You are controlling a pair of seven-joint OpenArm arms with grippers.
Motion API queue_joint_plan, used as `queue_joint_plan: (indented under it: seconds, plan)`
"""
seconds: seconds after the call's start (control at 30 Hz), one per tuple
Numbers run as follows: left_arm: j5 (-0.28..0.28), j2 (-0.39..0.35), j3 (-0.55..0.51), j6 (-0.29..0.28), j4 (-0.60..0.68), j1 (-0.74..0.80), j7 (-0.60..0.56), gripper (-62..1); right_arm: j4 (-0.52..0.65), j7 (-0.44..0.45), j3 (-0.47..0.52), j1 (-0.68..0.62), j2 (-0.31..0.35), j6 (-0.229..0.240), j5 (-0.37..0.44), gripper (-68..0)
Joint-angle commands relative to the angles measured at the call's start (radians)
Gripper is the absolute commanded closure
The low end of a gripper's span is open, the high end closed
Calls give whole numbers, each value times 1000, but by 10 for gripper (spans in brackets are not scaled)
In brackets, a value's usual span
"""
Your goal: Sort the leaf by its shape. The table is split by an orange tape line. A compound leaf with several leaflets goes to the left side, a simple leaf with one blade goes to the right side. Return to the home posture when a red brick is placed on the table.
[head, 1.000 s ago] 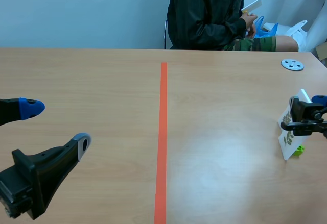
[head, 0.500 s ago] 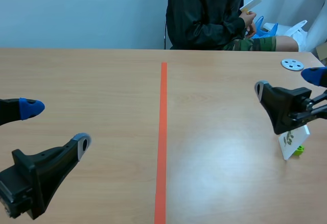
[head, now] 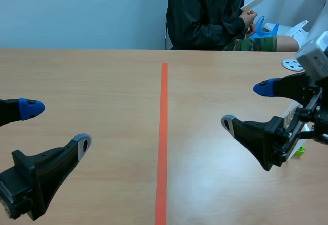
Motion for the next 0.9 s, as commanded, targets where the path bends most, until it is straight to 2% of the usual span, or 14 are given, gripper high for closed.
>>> queue_joint_plan:
  seconds: [0.0,0.2,0.37,0.5,0.67,0.87]
  plan:
    - [-6,3,3,-2,6,-1,-14,-623,19,51,14,18,10,8,16,-679]
    - [-6,3,3,-2,6,-1,-14,-623,18,71,1,17,-3,8,19,-679]
    - [-7,2,3,-2,6,-1,-14,-623,20,-9,1,6,-42,8,94,-679]
    - [-7,2,3,-2,6,-1,-14,-623,55,-50,1,-23,-69,-36,97,-679]
    - [-7,2,3,-2,6,-1,-14,-623,197,-109,1,-100,-93,-59,92,-679]
    - [-7,3,3,-2,6,-1,-14,-623,308,-137,1,-216,-146,-126,26,-679]
